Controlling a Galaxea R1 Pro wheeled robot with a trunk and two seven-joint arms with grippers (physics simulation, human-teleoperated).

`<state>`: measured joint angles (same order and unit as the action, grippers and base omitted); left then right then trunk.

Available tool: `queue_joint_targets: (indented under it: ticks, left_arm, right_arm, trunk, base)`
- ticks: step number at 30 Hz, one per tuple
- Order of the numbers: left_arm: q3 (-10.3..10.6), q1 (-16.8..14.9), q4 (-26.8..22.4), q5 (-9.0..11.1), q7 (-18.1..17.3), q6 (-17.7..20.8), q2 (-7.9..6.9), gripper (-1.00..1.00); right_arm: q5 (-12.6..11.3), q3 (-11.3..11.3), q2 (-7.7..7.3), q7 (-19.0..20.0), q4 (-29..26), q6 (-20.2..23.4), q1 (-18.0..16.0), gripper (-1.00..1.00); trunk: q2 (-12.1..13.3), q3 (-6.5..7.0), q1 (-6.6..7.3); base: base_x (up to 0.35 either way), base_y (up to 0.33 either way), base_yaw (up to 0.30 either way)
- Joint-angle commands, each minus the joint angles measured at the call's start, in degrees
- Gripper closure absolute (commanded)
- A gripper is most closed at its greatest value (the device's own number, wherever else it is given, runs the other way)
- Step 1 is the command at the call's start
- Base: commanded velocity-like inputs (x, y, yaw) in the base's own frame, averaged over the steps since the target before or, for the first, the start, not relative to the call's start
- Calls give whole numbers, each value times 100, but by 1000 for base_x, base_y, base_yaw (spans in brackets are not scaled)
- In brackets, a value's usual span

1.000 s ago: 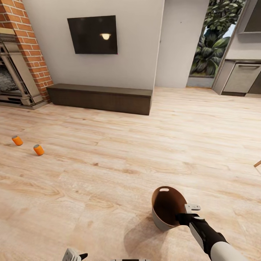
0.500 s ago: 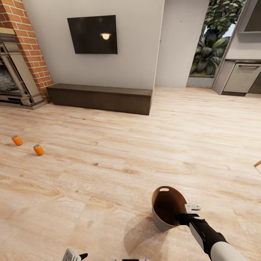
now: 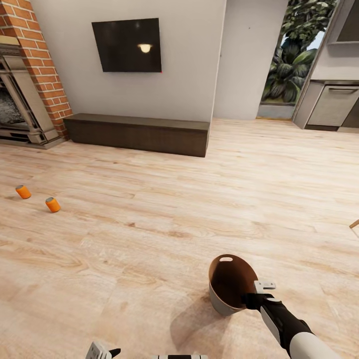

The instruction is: Put the three can of soda from the living room inside the tash can in the kitchen.

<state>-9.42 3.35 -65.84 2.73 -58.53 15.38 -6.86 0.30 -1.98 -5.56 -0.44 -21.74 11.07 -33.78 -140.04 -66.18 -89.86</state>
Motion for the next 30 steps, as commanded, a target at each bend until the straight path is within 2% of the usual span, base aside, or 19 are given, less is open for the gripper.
queue_joint_targets:
  ticks: [1,30]
  left_arm:
    - [1,-1,1,0,0,0,0,-100]
    - [1,-1,1,0,0,0,0,-100]
  right_arm:
    - [23,-13,2,0,-6,0,4,-100]
    - [23,-12,2,0,-7,0,6,-100]
  trunk:
    - [1,-1,-6]
    - [1,-2,-6]
  base:
    - [0,0,0]
    - [0,0,0]
